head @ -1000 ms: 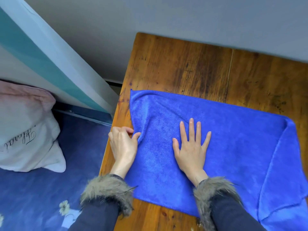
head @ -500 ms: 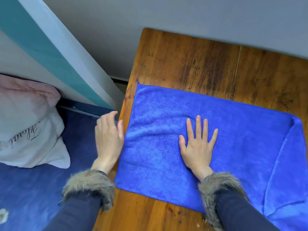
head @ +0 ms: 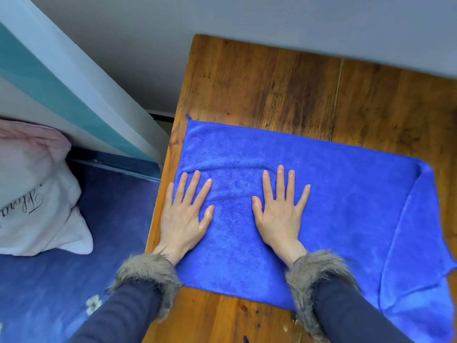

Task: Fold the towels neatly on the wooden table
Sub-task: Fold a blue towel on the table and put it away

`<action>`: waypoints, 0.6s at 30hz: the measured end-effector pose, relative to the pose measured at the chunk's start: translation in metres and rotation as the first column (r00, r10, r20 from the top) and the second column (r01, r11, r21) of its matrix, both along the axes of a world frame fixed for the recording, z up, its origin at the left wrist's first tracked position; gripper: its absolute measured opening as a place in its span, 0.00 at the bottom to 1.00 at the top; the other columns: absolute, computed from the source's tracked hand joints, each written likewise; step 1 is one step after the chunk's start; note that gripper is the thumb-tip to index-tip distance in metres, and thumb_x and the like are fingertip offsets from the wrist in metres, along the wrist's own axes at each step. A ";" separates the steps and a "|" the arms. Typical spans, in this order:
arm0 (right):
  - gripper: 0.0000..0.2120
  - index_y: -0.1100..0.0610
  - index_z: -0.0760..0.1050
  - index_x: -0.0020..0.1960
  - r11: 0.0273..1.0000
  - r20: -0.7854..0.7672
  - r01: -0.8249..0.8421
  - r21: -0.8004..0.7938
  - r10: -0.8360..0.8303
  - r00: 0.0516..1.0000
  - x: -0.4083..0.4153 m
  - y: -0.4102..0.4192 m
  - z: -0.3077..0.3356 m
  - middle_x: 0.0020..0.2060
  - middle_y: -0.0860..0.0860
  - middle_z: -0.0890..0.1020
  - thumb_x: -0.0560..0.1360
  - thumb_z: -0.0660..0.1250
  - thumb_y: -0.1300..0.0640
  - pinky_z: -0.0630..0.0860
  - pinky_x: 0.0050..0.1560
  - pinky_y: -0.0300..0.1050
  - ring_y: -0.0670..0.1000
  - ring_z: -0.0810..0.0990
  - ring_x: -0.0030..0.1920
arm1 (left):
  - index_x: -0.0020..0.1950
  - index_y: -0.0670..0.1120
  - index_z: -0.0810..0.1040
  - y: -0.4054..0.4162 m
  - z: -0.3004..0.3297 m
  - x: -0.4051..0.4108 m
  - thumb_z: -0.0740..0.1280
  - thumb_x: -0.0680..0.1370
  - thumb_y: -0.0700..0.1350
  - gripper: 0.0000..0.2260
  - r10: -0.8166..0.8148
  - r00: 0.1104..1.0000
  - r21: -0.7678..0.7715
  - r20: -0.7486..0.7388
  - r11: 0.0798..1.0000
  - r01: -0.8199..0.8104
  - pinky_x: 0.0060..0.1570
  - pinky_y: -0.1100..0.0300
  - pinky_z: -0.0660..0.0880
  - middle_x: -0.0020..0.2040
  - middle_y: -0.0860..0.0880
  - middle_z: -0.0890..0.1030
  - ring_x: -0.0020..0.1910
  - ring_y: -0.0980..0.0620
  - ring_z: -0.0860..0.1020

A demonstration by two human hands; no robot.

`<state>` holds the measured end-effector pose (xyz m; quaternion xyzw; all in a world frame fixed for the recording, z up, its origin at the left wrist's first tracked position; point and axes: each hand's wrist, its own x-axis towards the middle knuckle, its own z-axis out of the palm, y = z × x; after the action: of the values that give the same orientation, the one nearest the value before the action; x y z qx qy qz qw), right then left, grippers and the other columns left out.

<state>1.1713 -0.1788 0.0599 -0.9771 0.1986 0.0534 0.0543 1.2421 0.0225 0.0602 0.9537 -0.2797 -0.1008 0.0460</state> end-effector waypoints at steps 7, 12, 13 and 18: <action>0.29 0.53 0.57 0.74 0.999 -0.040 0.009 0.047 -0.007 0.999 0.007 0.008 0.005 0.75 0.58 0.56 0.76 0.49 0.43 0.47 0.67 0.72 0.60 0.53 0.75 | 0.75 0.49 0.57 0.012 0.005 0.004 0.50 0.78 0.57 0.26 0.044 0.999 0.126 -0.010 0.991 -0.043 0.71 0.43 0.49 0.76 0.48 0.56 0.75 0.47 0.52; 0.31 0.54 0.60 0.74 0.997 -0.059 -0.002 0.083 0.007 0.998 0.013 0.014 0.010 0.75 0.57 0.58 0.75 0.49 0.41 0.48 0.67 0.72 0.60 0.53 0.74 | 0.75 0.48 0.58 0.021 0.006 0.007 0.49 0.78 0.56 0.27 0.047 0.999 0.148 -0.014 0.988 -0.044 0.71 0.42 0.46 0.76 0.47 0.57 0.75 0.48 0.52; 0.31 0.53 0.61 0.73 0.994 -0.050 -0.011 0.104 0.016 0.999 0.013 0.012 0.013 0.74 0.57 0.59 0.74 0.49 0.41 0.47 0.67 0.71 0.59 0.54 0.74 | 0.75 0.47 0.58 0.019 0.009 0.007 0.49 0.78 0.56 0.27 0.051 0.999 0.143 -0.009 0.989 -0.050 0.70 0.42 0.45 0.76 0.47 0.56 0.75 0.48 0.52; 0.27 0.54 0.66 0.71 0.984 0.072 -0.005 0.180 -0.008 0.997 -0.011 -0.024 0.032 0.72 0.55 0.66 0.74 0.52 0.45 0.53 0.68 0.69 0.56 0.60 0.73 | 0.74 0.46 0.59 -0.040 0.026 -0.013 0.50 0.78 0.50 0.24 0.038 0.999 0.005 0.017 0.999 -0.038 0.69 0.39 0.43 0.75 0.42 0.58 0.75 0.44 0.53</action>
<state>1.1605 -0.2023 0.0920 -0.9693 0.1918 0.0358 0.1495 1.2289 -0.0171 0.0863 0.9597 -0.2617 -0.0925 0.0431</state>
